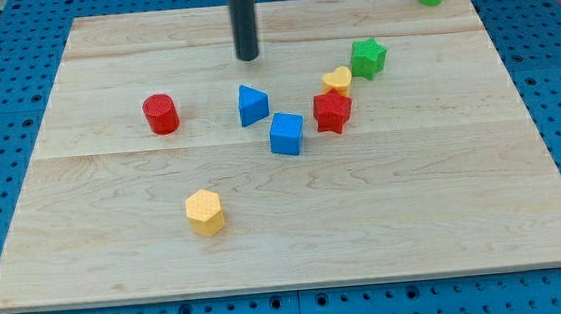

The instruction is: Move red circle towards yellow hexagon

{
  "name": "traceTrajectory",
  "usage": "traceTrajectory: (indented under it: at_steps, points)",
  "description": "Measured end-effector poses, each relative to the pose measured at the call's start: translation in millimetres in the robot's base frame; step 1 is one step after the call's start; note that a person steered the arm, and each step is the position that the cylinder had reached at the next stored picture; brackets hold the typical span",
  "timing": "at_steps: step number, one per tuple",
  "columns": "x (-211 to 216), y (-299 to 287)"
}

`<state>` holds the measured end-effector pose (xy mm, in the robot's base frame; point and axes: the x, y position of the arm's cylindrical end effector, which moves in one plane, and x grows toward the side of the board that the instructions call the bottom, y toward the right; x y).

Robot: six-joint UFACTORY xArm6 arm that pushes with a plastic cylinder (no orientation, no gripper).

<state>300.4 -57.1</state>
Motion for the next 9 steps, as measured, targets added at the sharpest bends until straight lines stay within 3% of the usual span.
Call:
traceTrajectory:
  at_steps: [1, 5, 7, 9]
  points:
    - [23, -47]
    - [128, -145]
    - [108, -138]
    - [158, -78]
